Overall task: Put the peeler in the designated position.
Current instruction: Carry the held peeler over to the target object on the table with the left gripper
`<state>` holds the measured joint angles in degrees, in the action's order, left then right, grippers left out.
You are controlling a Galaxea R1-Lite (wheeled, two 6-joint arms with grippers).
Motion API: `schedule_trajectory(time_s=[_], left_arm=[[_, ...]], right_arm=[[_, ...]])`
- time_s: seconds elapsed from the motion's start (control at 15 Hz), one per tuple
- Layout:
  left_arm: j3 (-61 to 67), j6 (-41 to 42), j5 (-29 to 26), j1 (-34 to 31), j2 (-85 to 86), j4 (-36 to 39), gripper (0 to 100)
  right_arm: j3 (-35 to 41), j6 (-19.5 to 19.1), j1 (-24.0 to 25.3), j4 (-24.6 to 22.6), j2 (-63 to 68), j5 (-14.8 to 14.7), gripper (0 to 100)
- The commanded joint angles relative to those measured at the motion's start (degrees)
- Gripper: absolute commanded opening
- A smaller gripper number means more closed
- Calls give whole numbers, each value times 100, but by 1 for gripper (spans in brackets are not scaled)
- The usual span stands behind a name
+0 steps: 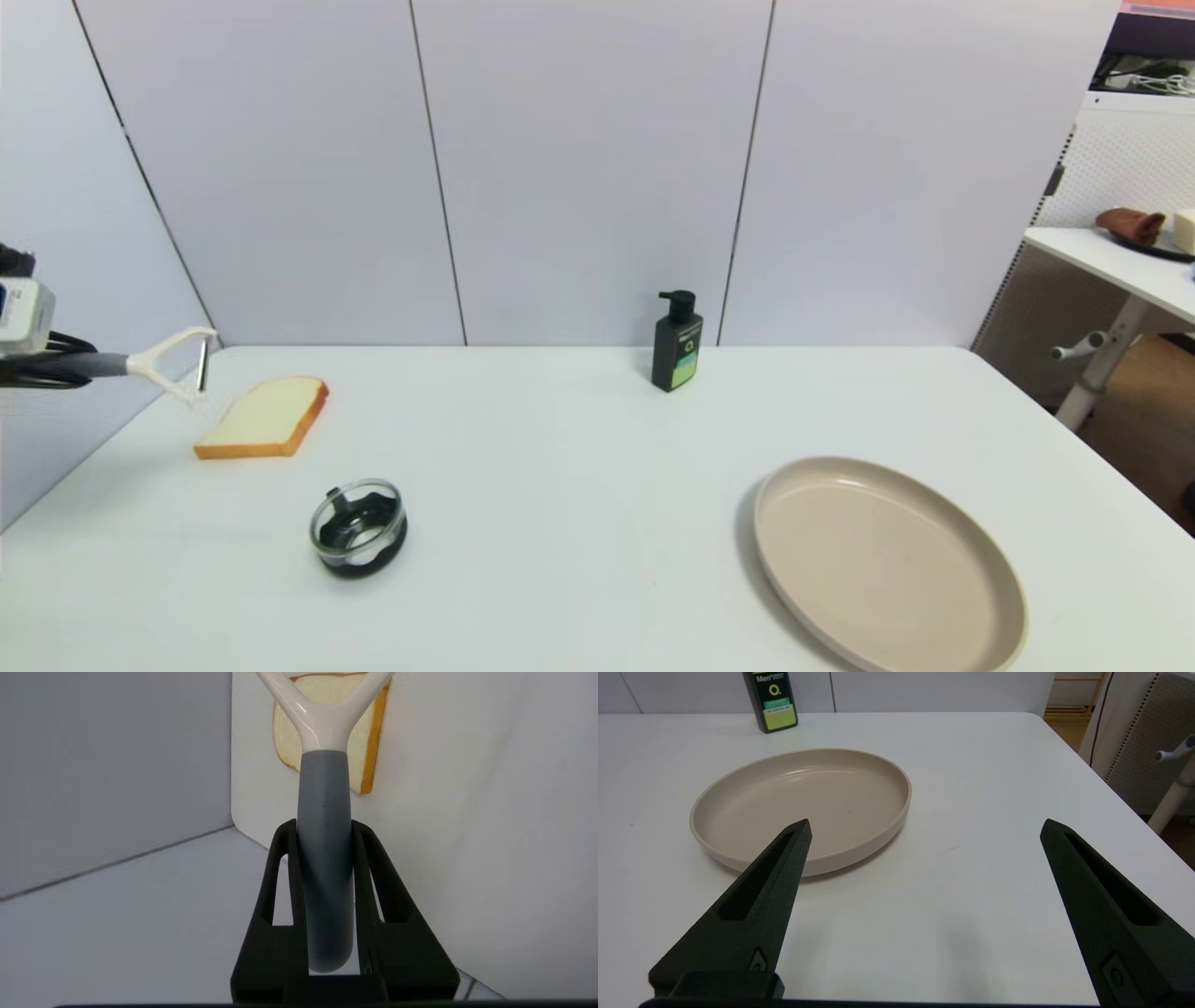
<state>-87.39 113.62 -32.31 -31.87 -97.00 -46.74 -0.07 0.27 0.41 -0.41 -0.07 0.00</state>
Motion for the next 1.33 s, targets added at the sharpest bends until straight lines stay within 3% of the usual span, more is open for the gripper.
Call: schedule_trajectory(time_s=[0.07,0.33,1.33], left_arm=[[504,1409,-303,-153,-1365,68,0],[979,1743,-654,-153,-1945,121,0],[935,1673,-760,-4,-1954,209,0]], right_arm=[[7,0,2,-2,-1,0,100],[-1,0,2,-2,-1,0,100],[-1,0,2,-2,-1,0,100]])
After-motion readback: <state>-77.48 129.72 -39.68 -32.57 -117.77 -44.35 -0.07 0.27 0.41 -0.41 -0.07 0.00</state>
